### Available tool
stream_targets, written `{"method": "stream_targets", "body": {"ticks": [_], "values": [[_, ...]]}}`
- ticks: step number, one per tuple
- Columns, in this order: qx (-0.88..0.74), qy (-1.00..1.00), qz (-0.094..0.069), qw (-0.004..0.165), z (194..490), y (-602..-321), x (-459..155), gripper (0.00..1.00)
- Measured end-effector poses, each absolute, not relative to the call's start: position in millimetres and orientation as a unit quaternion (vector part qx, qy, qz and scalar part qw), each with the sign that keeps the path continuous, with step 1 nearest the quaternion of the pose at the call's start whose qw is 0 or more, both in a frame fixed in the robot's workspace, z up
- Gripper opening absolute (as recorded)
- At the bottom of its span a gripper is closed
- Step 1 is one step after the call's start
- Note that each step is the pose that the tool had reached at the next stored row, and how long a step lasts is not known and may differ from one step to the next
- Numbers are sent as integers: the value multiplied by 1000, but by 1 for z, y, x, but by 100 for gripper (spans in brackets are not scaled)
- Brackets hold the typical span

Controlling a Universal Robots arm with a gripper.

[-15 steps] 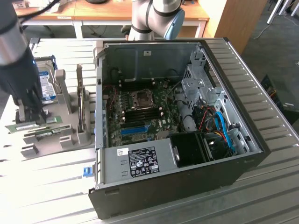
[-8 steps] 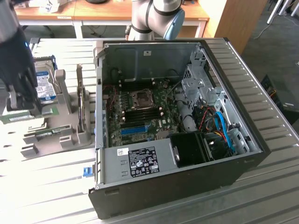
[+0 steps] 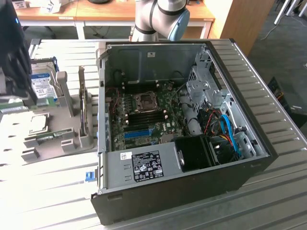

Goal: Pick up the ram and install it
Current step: 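Pick up the ram and move it above insertion slot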

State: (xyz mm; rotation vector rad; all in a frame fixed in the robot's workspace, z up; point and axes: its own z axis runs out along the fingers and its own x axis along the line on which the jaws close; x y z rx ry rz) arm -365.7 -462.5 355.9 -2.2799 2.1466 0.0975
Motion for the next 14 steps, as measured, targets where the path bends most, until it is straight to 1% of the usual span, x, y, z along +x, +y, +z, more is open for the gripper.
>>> {"method": "stream_targets", "body": {"ticks": [8, 14], "values": [[-727, 686, 29, 1, 390, -462, -365, 12], [-727, 686, 29, 1, 405, -463, -365, 12]]}}
